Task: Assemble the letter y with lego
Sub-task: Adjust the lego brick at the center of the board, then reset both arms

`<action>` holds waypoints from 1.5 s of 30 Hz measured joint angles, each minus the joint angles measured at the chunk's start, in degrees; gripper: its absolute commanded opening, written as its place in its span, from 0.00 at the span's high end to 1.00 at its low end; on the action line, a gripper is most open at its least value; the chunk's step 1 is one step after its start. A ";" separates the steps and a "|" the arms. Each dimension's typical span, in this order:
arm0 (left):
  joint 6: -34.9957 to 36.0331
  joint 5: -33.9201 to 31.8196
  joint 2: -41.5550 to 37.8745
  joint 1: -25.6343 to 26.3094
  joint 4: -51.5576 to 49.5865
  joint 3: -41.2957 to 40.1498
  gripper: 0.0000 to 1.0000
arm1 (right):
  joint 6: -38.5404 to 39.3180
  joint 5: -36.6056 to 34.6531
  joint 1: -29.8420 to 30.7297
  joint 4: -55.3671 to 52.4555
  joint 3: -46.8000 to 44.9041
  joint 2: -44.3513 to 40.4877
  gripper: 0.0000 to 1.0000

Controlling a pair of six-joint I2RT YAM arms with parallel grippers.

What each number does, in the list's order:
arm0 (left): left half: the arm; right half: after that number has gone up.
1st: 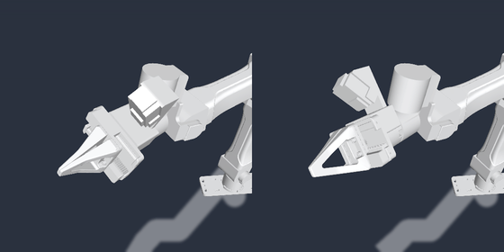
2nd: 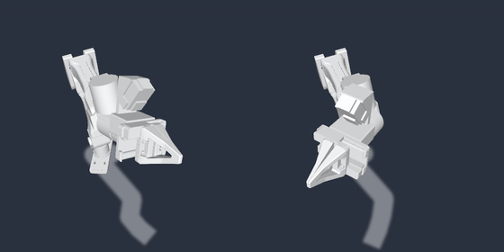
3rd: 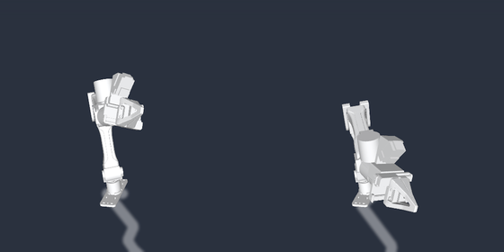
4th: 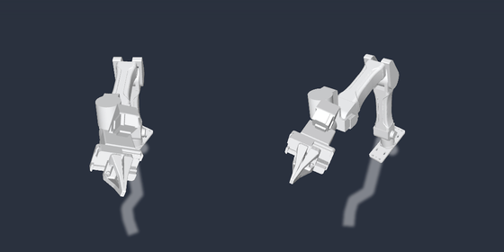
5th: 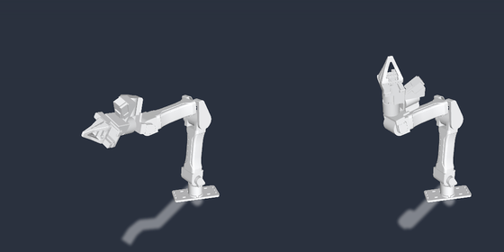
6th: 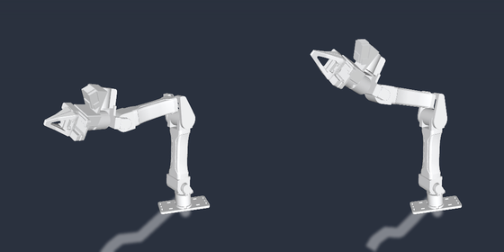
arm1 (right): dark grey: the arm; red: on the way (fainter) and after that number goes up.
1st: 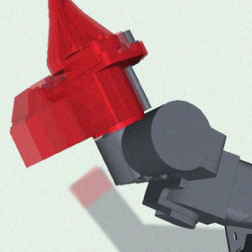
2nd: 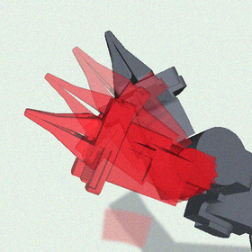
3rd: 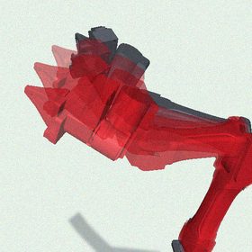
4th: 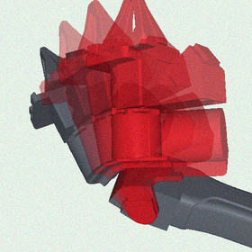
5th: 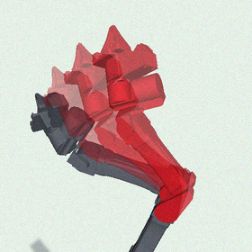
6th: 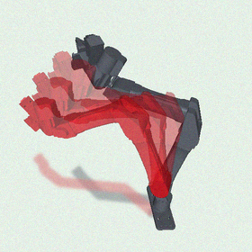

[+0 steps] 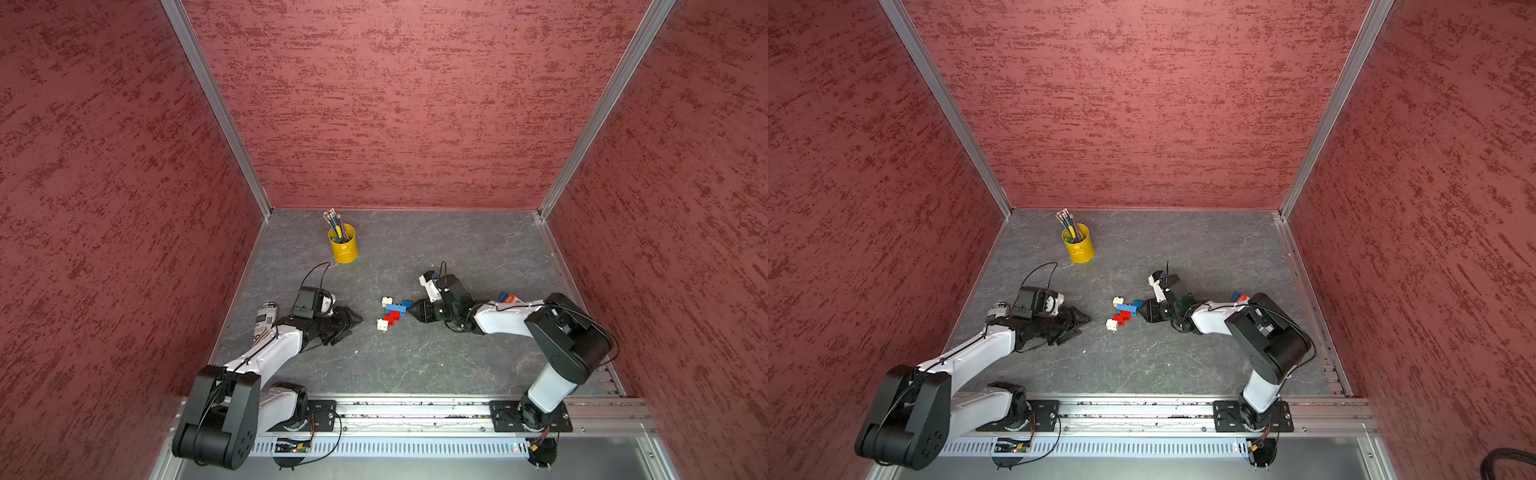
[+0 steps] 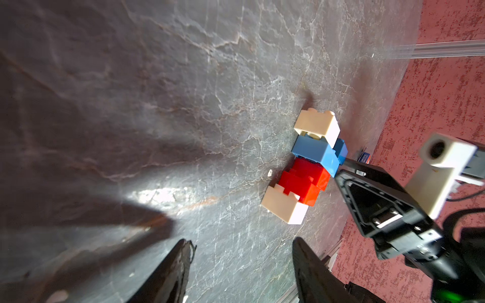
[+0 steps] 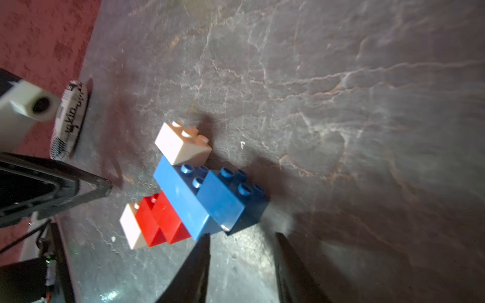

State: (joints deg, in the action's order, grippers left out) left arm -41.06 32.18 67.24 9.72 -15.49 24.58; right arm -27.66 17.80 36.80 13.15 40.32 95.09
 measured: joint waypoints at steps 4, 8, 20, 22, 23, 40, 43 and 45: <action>0.74 -1.57 0.09 0.00 -1.07 2.93 0.09 | 1.09 -3.32 -0.96 -2.29 0.00 -6.75 0.26; 2.27 -3.52 1.44 -0.17 -1.46 7.52 0.00 | 3.13 -7.06 -2.86 -4.94 0.57 -11.08 0.17; 13.68 -23.76 5.81 -0.66 1.33 18.21 0.00 | 7.80 -29.35 -8.87 -9.86 3.80 -15.41 0.01; 18.88 -28.52 4.00 -0.72 7.65 14.80 0.00 | 9.81 -37.27 -10.08 -7.23 2.80 -16.83 0.01; 21.77 -30.75 2.93 -0.79 11.17 12.50 0.00 | 11.89 -40.96 -10.62 -3.89 1.05 -18.05 0.01; 38.40 -38.16 19.28 -10.36 58.49 -3.17 0.00 | 34.97 -55.89 -22.77 54.53 -24.96 -7.26 0.01; 39.60 -35.39 20.70 -10.43 60.94 -4.85 0.00 | 32.46 -49.31 -29.07 56.33 -27.89 -8.26 0.00; 40.04 -33.86 20.94 -10.71 61.99 -4.20 0.00 | 30.23 -43.01 -33.66 56.76 -27.67 -8.41 0.00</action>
State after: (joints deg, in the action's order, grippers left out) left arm -1.02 -1.67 88.18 -0.99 46.50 20.38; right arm 2.57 -25.21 3.14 69.91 12.64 86.67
